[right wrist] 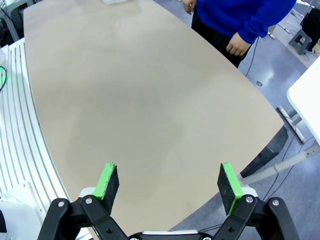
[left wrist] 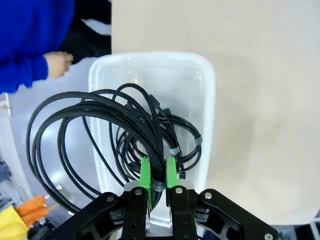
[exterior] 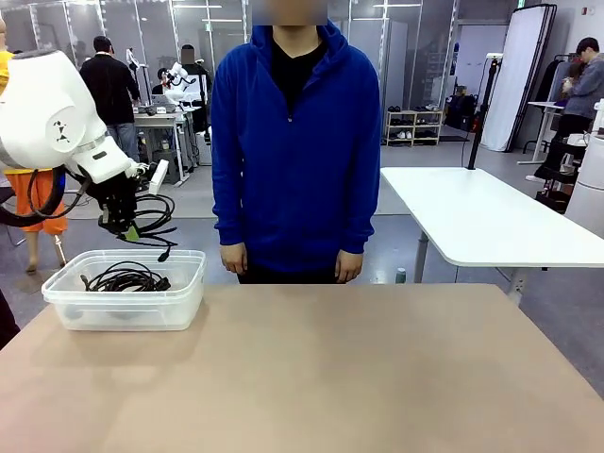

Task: Organize and store the cables.
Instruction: Place the USB Extension Cable into the Organizing box.

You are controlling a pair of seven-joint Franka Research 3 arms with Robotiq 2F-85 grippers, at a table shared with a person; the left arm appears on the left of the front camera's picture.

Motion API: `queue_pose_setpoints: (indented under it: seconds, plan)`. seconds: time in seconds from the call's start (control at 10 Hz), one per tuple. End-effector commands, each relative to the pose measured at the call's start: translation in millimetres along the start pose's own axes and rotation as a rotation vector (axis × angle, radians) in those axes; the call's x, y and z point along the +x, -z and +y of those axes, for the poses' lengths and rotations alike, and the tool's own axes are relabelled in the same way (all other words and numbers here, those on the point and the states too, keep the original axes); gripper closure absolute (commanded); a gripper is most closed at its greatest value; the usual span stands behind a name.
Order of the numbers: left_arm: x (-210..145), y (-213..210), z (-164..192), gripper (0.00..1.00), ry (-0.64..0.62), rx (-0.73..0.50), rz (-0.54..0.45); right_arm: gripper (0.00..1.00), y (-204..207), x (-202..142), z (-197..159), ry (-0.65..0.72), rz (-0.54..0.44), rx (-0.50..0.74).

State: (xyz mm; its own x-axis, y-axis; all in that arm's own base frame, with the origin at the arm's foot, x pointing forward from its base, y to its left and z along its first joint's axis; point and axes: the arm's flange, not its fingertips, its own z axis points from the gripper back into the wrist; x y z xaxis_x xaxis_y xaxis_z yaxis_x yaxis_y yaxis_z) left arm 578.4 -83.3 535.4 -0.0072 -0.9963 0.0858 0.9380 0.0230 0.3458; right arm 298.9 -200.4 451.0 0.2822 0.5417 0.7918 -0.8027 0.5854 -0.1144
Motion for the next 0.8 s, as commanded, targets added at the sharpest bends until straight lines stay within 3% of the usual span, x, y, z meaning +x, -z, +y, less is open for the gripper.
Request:
queue_pose_setpoints:
  seconds: [0.0, 0.5, 0.7]
  plan:
    - [-5.2, 17.2, 7.0, 0.86, -0.085, -0.029, 0.016, 0.0, -0.2, -1.5, -1.7, -0.014, -0.013, -0.003]
    - [-32.6, 107.3, 13.1, 0.86, -0.241, -0.227, 0.036, 0.0, -0.2, -1.5, -1.7, -0.014, -0.013, -0.003]
    - [-43.2, 116.2, 12.0, 0.86, -0.301, -0.257, 0.007, 0.0, -0.2, -1.5, -1.7, -0.014, -0.013, -0.003]
